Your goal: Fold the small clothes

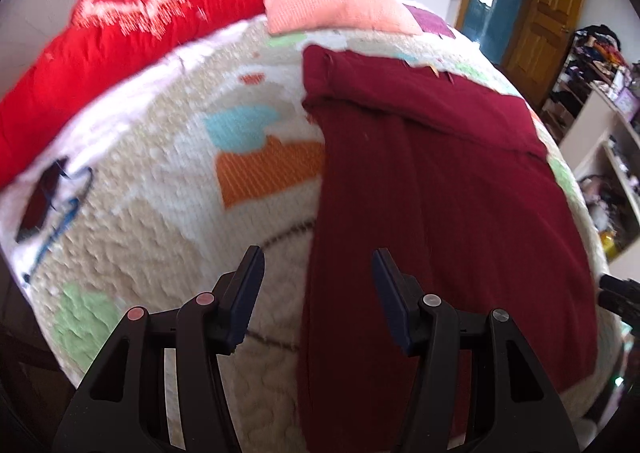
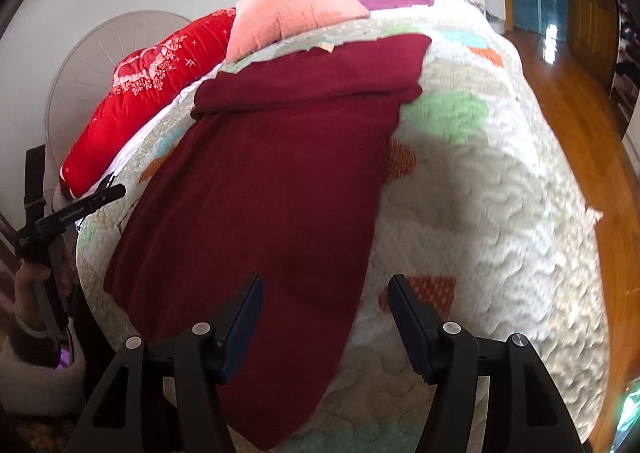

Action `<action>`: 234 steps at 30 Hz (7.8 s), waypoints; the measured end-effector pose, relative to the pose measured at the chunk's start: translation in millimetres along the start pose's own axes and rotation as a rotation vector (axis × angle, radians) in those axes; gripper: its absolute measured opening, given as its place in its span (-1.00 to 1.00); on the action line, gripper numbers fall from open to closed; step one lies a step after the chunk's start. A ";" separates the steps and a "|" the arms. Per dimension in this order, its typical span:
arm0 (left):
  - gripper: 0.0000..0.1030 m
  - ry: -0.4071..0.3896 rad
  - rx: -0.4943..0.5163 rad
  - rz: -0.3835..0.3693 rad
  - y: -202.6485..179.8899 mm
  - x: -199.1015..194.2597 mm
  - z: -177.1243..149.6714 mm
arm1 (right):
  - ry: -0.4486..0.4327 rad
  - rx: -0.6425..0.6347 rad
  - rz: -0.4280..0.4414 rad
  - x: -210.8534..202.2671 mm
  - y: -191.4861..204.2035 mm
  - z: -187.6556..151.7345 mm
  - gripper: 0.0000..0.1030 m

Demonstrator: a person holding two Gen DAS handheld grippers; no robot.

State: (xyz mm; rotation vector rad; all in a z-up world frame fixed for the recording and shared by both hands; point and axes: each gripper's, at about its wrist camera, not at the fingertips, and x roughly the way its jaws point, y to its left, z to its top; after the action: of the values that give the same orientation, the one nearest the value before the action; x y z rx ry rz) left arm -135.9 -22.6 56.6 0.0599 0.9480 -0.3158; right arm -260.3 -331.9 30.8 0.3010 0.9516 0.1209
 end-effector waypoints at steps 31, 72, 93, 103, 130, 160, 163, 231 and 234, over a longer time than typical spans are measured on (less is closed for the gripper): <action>0.41 0.128 -0.062 0.005 6.1 16.0 -51.8 | 0.046 0.021 0.139 15.3 6.9 -31.0 0.27; -0.74 0.202 -0.009 -0.094 -11.1 0.3 -64.5 | 0.039 0.079 0.410 23.0 -1.3 -36.2 -0.81; -0.94 -0.021 -0.162 -0.349 11.9 20.9 141.4 | -0.306 0.050 0.430 28.2 -2.4 176.8 -0.84; 0.02 0.203 -0.337 -0.371 32.2 22.9 51.5 | -0.267 0.045 0.444 53.7 -6.6 178.8 -0.84; -0.85 -0.005 -0.195 -0.490 -6.6 2.4 140.1 | -0.351 0.127 0.432 35.1 -32.8 210.3 -0.84; 0.29 -0.023 -0.215 -0.351 44.7 107.5 218.7 | -0.205 0.112 -0.178 156.3 -85.3 299.9 -0.88; 0.29 -0.006 -0.214 -0.336 43.0 108.0 202.4 | -0.157 0.189 -0.227 168.9 -104.5 301.1 -0.88; 0.14 -0.059 -0.129 -0.114 40.6 129.1 129.9 | -0.146 -0.184 0.037 273.9 169.1 360.6 -0.37; 0.27 -0.056 -0.148 -0.123 44.3 131.3 130.5 | -0.082 -0.169 -0.016 306.2 167.0 367.7 -0.37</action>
State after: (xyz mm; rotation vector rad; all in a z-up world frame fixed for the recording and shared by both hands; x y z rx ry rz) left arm 51.1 -36.4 23.3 -0.1425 0.9186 -0.3581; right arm 221.5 -175.2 41.8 0.1412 0.8567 0.1722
